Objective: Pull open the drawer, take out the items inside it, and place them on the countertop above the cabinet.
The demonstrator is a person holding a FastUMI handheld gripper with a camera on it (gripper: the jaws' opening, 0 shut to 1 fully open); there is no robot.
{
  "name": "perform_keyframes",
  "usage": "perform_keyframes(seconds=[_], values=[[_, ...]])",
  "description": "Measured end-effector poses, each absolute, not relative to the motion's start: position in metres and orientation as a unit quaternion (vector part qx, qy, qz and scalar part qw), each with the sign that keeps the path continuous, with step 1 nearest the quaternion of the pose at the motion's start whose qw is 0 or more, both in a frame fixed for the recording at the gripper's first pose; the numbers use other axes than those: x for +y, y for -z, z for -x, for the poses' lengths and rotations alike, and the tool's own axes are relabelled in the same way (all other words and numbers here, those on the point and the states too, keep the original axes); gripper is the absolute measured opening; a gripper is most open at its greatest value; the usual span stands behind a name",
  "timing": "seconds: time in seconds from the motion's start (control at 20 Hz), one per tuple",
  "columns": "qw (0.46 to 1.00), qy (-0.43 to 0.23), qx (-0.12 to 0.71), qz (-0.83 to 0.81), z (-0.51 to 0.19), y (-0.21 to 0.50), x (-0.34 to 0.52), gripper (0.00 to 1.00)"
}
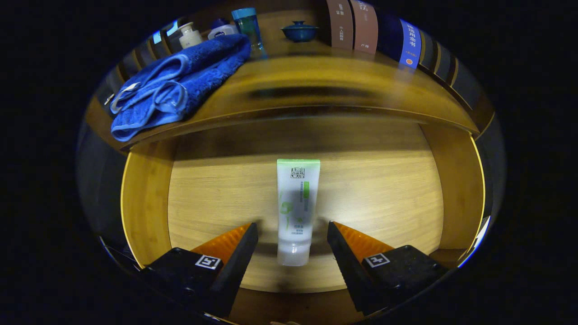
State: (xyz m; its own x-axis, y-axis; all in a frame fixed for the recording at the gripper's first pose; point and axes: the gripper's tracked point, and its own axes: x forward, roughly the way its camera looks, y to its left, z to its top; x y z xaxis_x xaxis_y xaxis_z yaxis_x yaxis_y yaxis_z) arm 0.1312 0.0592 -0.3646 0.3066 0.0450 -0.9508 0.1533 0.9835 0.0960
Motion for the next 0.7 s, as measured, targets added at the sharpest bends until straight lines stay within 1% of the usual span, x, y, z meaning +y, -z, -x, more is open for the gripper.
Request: perform_keyframes(seconds=[0.05, 0.2, 0.35, 0.55, 0.7], values=[[0.799, 0.037, 0.594, -0.083, -0.131, 0.366, 0.057, 0.99], [0.788, 0.039, 0.609, -0.08, -0.133, 0.372, 0.057, 0.89], [0.764, 0.039, 0.64, -0.07, -0.125, 0.381, 0.057, 0.89], [0.748, 0.048, 0.659, -0.057, -0.123, 0.388, 0.054, 0.89], [0.755, 0.05, 0.653, -0.046, -0.128, 0.389, 0.052, 0.81]])
